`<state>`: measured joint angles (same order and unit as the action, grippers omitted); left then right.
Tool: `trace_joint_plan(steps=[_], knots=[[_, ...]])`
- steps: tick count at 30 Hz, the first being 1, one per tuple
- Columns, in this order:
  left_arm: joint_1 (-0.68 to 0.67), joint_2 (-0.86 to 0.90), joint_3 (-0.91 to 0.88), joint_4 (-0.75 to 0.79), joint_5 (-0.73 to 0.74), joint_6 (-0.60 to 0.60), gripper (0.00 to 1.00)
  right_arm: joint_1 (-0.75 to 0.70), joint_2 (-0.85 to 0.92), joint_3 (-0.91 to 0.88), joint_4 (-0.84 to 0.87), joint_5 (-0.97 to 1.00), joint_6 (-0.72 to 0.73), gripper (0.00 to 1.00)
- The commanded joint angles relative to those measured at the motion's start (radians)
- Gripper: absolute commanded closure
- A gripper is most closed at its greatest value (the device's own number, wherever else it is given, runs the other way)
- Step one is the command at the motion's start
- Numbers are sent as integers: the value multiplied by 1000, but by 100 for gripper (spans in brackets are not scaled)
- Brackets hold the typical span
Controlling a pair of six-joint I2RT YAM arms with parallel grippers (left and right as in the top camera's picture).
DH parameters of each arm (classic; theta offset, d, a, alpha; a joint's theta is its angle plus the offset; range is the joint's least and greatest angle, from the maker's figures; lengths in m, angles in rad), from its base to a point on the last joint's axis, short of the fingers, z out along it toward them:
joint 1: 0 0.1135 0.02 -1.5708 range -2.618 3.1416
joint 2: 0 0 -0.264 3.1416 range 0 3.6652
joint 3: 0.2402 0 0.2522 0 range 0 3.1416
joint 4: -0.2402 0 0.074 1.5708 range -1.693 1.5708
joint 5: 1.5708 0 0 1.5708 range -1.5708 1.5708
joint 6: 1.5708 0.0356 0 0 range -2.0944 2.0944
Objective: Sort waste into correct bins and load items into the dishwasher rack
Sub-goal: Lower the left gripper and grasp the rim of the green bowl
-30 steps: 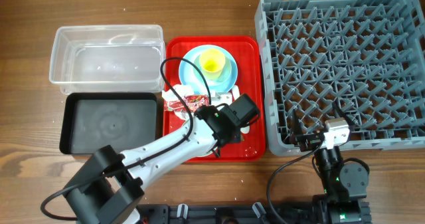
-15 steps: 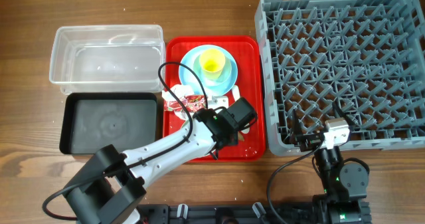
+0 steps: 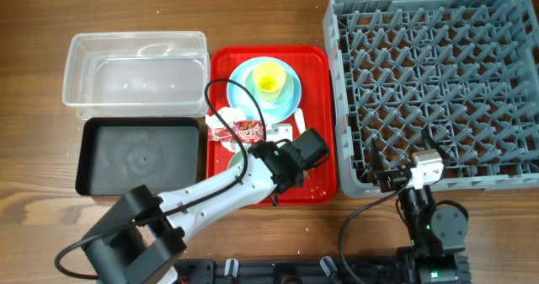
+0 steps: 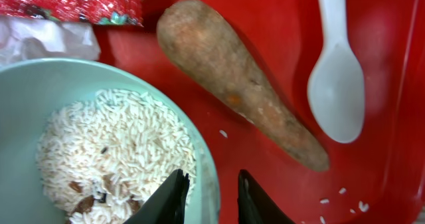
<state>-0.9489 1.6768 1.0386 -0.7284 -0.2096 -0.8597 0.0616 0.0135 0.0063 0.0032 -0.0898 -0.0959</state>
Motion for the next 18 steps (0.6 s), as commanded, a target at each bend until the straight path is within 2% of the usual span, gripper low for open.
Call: trace_joint_plan(steps=[1, 11, 15, 18], knots=[[-3, 9, -8, -16, -81, -16, 74, -3, -11, -1, 3, -13, -9, 0], [-2, 8, -8, -120, -271, -16, 74, -3, -11, -1, 3, -13, -9, 0], [-2, 8, -8, -121, -269, -17, 73, -3, -11, -1, 3, -13, -9, 0], [-2, 8, -8, -114, -213, -17, 71, -3, -11, -1, 3, -13, -9, 0]])
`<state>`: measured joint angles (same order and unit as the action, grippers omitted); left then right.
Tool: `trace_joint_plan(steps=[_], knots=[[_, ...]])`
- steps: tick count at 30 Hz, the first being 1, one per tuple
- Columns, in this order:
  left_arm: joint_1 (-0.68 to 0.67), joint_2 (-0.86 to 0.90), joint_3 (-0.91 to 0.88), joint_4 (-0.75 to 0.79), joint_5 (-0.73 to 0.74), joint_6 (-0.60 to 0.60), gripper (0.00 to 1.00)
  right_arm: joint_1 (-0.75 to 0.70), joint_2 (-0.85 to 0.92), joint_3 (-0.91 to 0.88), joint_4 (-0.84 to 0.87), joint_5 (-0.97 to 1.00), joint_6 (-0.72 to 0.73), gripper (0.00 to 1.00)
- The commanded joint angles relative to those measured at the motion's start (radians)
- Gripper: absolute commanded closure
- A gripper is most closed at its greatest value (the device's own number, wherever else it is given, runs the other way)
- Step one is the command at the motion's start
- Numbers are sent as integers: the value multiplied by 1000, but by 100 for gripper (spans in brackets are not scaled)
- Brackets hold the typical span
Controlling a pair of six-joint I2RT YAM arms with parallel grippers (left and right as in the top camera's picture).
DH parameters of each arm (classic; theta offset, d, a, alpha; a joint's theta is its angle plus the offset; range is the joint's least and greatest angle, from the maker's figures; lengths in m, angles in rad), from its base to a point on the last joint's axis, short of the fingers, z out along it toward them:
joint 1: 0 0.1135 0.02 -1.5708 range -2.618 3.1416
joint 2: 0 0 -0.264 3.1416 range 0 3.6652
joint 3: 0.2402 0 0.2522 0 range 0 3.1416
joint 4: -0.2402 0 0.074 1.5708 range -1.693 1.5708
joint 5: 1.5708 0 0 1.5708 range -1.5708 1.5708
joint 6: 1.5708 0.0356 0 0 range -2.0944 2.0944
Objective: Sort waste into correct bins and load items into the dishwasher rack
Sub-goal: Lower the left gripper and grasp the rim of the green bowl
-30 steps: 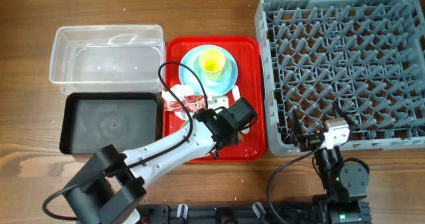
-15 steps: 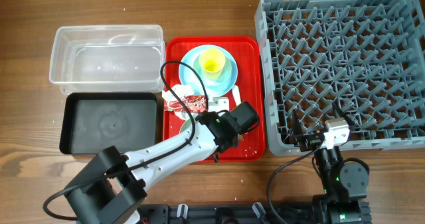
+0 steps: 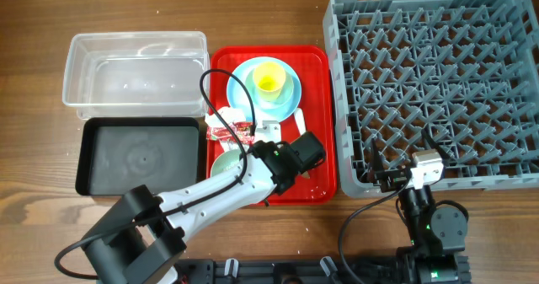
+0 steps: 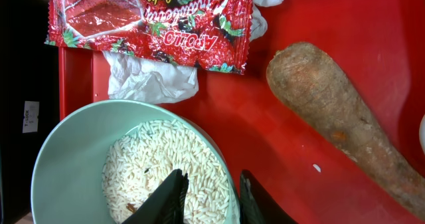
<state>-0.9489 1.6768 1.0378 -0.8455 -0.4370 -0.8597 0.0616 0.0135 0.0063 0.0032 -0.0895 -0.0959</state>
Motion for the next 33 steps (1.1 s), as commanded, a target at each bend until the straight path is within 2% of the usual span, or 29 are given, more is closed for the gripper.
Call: trace_joint_plan(steps=[1, 6, 22, 26, 33], knots=[[-2, 8, -8, 4, 41, -17, 72, -3, -11, -1, 3, -13, -9, 0], [-2, 8, -8, 16, 149, -17, 71, -3, -11, -1, 3, -13, -9, 0], [-2, 9, -14, 42, 130, -17, 72, -3, -11, -1, 3, -13, -9, 0], [-2, 9, -71, 106, 128, -17, 75, -3, -11, -1, 3, -13, -9, 0], [-2, 8, -71, 113, 115, -17, 77, -3, -11, -1, 3, -13, -9, 0]])
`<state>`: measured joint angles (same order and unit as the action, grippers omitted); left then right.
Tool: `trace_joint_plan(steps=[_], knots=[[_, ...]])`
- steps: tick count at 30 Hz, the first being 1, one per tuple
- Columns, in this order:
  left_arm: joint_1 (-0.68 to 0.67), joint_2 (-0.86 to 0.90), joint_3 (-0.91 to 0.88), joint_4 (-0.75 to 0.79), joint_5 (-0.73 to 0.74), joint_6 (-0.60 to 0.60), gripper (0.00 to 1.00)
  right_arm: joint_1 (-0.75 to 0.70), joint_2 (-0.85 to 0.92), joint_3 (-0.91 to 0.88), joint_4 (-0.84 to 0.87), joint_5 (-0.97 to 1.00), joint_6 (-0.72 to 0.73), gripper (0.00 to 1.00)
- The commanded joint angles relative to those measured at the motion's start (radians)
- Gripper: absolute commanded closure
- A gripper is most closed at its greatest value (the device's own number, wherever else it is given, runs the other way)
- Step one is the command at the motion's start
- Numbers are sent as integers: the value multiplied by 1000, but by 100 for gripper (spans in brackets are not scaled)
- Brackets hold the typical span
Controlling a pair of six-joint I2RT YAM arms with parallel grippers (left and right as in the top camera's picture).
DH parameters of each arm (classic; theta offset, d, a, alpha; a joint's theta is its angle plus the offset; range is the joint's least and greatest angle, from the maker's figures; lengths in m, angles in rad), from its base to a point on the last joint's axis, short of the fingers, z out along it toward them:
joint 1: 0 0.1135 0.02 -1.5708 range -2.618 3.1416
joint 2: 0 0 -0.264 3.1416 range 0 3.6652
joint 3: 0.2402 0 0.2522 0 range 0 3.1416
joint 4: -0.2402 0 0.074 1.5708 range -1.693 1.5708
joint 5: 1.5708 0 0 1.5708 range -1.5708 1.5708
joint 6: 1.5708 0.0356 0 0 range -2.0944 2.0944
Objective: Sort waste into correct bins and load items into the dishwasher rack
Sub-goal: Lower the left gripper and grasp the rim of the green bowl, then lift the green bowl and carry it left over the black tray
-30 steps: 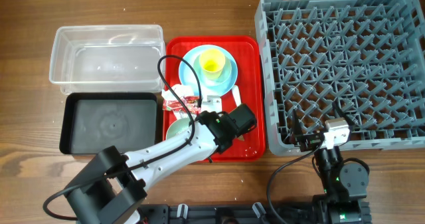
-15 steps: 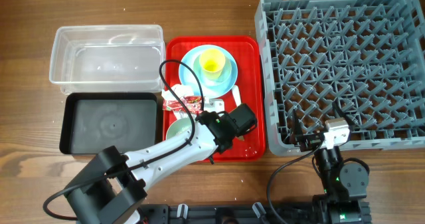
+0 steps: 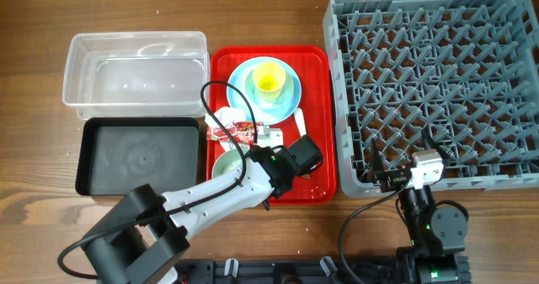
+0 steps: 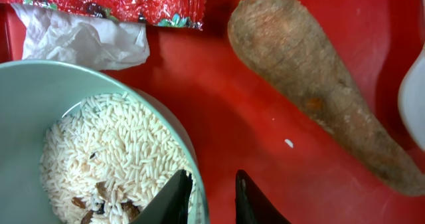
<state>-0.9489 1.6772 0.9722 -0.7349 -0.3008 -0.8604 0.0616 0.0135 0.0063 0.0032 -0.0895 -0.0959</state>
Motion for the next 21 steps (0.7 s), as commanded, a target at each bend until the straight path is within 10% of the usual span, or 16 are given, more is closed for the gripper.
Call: trace_joint_plan(steps=[1, 21], knots=[[-2, 8, -6, 2, -22, -16, 77, -3, -11, -1, 3, -13, -9, 0], [2, -17, 39, -57, -33, -1, 96, -3, -11, -1, 3, -13, -9, 0]])
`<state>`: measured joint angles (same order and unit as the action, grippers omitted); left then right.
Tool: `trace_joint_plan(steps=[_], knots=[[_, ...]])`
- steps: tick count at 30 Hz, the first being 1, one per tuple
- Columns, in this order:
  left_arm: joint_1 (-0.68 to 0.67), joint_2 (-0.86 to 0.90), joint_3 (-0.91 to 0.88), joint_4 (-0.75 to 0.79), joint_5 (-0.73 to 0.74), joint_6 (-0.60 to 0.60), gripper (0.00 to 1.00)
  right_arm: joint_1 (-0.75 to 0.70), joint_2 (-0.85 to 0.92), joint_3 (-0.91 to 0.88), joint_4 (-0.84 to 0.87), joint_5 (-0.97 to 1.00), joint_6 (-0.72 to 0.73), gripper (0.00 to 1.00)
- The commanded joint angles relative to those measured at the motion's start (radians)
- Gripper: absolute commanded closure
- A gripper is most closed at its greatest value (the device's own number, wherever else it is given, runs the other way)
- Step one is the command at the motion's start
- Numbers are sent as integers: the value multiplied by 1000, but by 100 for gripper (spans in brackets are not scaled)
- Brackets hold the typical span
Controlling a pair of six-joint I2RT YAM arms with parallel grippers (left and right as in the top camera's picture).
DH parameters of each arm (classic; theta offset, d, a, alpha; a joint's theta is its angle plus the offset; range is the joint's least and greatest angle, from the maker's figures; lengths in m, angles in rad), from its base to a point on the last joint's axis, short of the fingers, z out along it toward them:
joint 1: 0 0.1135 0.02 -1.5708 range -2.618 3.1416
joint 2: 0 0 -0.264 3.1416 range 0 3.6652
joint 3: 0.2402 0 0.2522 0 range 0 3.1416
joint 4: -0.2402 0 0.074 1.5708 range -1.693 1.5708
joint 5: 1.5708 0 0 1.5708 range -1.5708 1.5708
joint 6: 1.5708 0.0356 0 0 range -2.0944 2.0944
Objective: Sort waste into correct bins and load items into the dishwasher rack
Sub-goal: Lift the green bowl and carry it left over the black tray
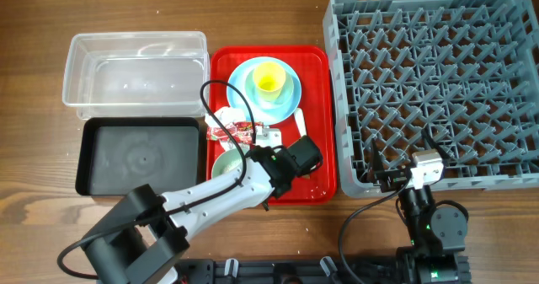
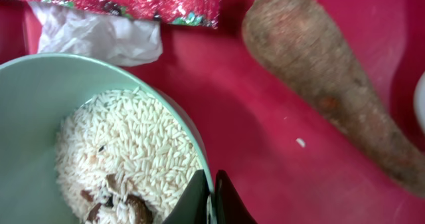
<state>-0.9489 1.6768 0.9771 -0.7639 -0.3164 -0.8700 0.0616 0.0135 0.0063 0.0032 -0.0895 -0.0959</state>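
Observation:
A pale green bowl (image 2: 36, 117) of rice (image 2: 126, 144) stands on the red tray (image 1: 313, 61), near its front left. My left gripper (image 2: 210, 199) is shut on the bowl's right rim, one finger inside over the rice and one outside. In the overhead view the bowl (image 1: 221, 163) shows partly under my left arm. A brown root vegetable (image 2: 319, 84) lies to the right of the bowl. A red snack wrapper and a crumpled tissue (image 2: 99, 39) lie beyond it. My right gripper (image 1: 389, 177) rests by the rack's front edge, too small to read.
A grey dishwasher rack (image 1: 438, 82) fills the right side. A clear bin (image 1: 135, 69) and a black bin (image 1: 139, 156) stand left of the tray. A blue plate with a yellow cup (image 1: 268, 80) sits at the tray's back. A white spoon (image 1: 301, 124) lies on the tray.
My left gripper's fingers stood apart astride the bowl's right rim; now they are shut on that rim. The bowl and the right arm are where they were.
My left gripper was open over the bowl's right rim. It then sat further back and left, the wrapper and tissue in full view. Later it was low over the rim again, fingers astride it. Now it grips the rim.

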Motion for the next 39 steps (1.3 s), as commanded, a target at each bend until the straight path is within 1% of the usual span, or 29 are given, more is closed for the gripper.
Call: trace_joint_plan(steps=[1, 5, 7, 10, 12, 14, 16, 20, 22, 24, 27, 34, 39], knots=[[10, -34, 55, -50, -17, 35, 96, -3, -11, -1, 3, -13, -9, 0], [58, -114, 132, -130, 10, 91, 96, -3, -11, -1, 3, -13, -9, 0], [86, -151, 151, -148, 46, 127, 96, -3, -11, -1, 3, -13, -9, 0], [167, -228, 158, -158, 122, 164, 96, -3, -11, -1, 3, -13, -9, 0], [239, -264, 158, -176, 170, 192, 96, -3, -11, -1, 3, -13, -9, 0], [348, -288, 158, -201, 224, 244, 96, -3, -11, -1, 3, -13, -9, 0], [457, -289, 158, -207, 278, 300, 96, -3, -11, -1, 3, -13, -9, 0], [656, -289, 158, -206, 345, 352, 96, -3, -11, -1, 3, -13, -9, 0], [750, -289, 155, -201, 393, 397, 96, -3, -11, -1, 3, -13, -9, 0], [824, -289, 154, -201, 418, 421, 96, -3, -11, -1, 3, -13, -9, 0], [955, -289, 154, -195, 427, 423, 96, -3, -11, -1, 3, -13, -9, 0], [1136, -289, 132, -143, 576, 475, 96, -3, -11, -1, 3, -13, -9, 0], [1259, -289, 38, -64, 742, 527, 96, -3, -11, -1, 3, -13, -9, 0]])
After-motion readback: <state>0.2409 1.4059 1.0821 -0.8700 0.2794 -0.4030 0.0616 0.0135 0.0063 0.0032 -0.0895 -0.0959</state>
